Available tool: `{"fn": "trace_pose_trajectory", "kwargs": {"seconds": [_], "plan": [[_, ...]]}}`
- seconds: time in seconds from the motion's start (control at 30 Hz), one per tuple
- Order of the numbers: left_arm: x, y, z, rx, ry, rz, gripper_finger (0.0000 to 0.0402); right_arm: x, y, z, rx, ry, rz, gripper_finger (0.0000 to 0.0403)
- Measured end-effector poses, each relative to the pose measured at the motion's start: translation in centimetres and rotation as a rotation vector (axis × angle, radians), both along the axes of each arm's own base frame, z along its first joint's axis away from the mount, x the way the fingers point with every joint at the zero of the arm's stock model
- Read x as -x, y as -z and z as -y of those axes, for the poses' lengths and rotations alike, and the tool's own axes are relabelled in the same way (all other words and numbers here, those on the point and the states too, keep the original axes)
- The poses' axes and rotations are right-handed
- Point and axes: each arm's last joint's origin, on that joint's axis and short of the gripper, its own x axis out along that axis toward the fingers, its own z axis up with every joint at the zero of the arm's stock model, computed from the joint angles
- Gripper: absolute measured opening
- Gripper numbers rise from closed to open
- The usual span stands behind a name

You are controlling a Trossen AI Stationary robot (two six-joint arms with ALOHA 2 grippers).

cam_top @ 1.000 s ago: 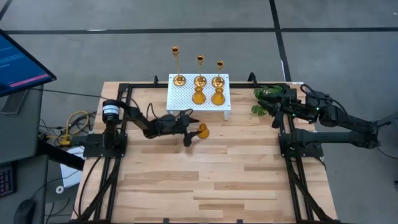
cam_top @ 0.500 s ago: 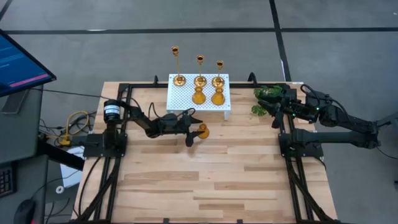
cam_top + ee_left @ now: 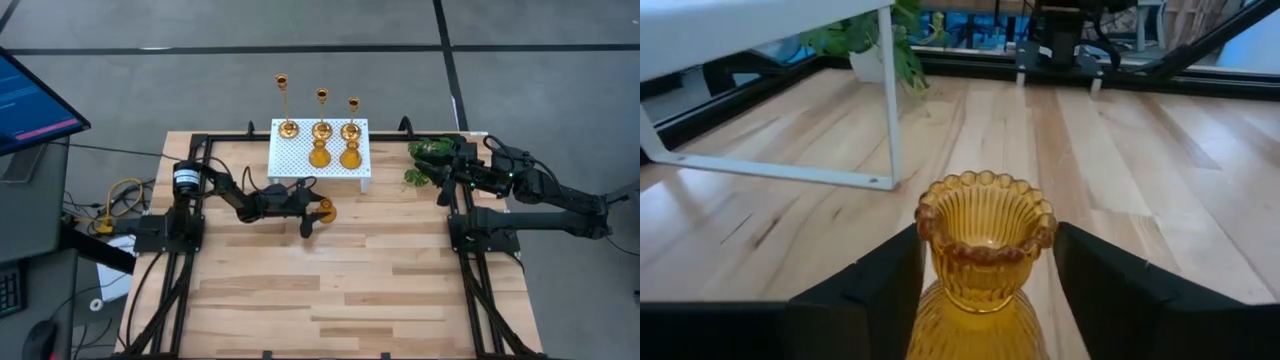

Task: Pick & Place candle stick holders
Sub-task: Put the yellow glass candle holder on the shelf aligned with the other yellow glass candle holder

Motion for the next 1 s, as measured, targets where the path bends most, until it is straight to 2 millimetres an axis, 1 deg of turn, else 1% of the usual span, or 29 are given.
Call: {"fn": "trace_pose_trajectory", "kwargs": {"seconds": [0.23, 0.3, 0.47, 0.53, 0.63, 0.7, 0.8, 0.9, 1.0], "plan": [[0.0, 0.0, -0.2, -0.003, -0.005, -0.003, 0.0148, 0.0, 0.0, 0.0, 0.0, 0.0, 0.0, 0.012], [0.0, 0.0, -0.2, -0.002, -0.005, -0.004, 0.0134, 0.0, 0.0, 0.0, 0.0, 0.0, 0.0, 0.012], [0.0, 0.0, -0.1, 0.001, -0.004, -0.004, 0.0136, 0.0, 0.0, 0.0, -0.001, 0.0, 0.0, 0.012], [0.0, 0.0, 0.1, 0.004, 0.001, -0.003, 0.0143, 0.0, 0.0, 0.0, -0.001, 0.0, 0.0, 0.012], [0.0, -0.2, 0.6, 0.005, 0.018, 0.0, 0.0142, 0.0, 0.0, 0.0, -0.001, 0.0, 0.0, 0.012], [0.1, -0.8, 1.1, 0.005, 0.032, 0.014, 0.0138, 0.0, 0.0, 0.0, -0.001, 0.0, 0.0, 0.012], [0.4, -2.3, 1.9, 0.001, 0.054, 0.057, 0.014, 0.0, 0.0, 0.0, -0.001, 0.0, -0.001, 0.012], [0.9, -4.3, 3.0, -0.007, 0.076, 0.087, 0.0145, 0.0, 0.0, 0.0, -0.002, 0.0, -0.002, 0.012], [2.1, -6.5, 4.0, -0.037, 0.057, 0.077, 0.0145, 0.0, 0.0, 0.0, -0.002, 0.0, -0.003, 0.012]]}}
